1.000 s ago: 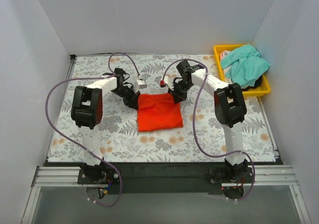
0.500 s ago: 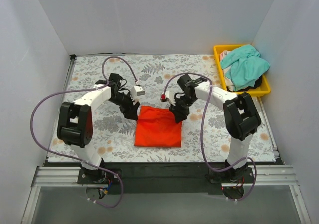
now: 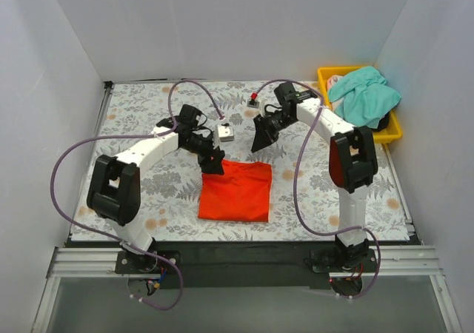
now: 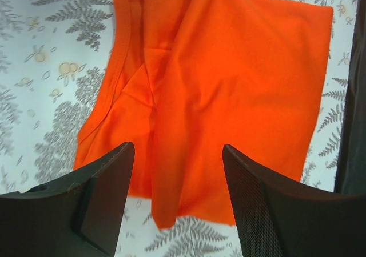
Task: Fold and stack the t-shirts
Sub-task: Fold the tshirt
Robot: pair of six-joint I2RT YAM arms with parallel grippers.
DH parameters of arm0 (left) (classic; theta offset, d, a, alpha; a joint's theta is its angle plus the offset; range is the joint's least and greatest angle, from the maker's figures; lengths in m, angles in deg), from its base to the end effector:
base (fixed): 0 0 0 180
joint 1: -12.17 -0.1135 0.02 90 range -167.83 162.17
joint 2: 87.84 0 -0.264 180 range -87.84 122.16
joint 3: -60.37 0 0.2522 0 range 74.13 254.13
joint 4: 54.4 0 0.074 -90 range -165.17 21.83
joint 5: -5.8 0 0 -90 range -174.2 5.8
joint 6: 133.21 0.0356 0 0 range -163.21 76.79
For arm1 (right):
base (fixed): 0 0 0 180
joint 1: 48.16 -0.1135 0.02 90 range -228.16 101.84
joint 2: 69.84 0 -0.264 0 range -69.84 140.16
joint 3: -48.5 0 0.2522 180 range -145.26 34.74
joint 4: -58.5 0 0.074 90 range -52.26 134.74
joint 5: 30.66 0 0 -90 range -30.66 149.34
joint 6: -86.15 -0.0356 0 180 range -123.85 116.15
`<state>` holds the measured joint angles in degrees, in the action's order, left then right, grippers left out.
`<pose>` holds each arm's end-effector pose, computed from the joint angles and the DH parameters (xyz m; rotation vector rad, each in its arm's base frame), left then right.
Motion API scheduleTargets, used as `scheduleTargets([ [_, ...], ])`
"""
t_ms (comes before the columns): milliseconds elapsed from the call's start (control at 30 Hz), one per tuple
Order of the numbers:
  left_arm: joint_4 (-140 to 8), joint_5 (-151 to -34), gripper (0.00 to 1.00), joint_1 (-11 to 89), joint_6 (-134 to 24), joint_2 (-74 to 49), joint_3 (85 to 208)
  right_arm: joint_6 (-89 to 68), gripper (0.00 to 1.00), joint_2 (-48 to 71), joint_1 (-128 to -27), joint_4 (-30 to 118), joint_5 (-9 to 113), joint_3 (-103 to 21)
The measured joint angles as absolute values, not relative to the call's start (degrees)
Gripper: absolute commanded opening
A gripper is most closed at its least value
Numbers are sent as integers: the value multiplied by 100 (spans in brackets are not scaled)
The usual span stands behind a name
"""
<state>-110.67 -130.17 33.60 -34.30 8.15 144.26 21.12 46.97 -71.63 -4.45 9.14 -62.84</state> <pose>0.2983 -0.1446 0.2314 0.8931 2.4802 -1.1626 0.3796 0.1946 0.2351 -1.2393 2.2064 1.1744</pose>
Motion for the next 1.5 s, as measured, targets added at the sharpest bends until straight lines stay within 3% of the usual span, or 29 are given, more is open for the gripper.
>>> scheduleTargets([
  [233,-10769,-12912,63,3821,-3371,1693,14424,1363,21,5782,-7414,-469,370,-6835],
  [533,-10507,-12781,43,3959,-3232,1774,14380,1129,18,6155,-7783,-484,213,-6835],
  [733,-10479,-12705,41,4071,-3205,1783,14297,1109,18,6374,-7807,-493,217,-6938],
  [800,-10468,-12683,36,4088,-3210,1785,14297,1107,18,6455,-7807,-490,215,-7018],
  [1033,-10428,-12657,1,4132,-3131,1781,14275,1142,16,6800,-7816,-486,246,-7049],
  [1500,-9301,-12080,0,4416,-2853,791,13254,1441,15,6990,-7834,-598,49,-6955],
])
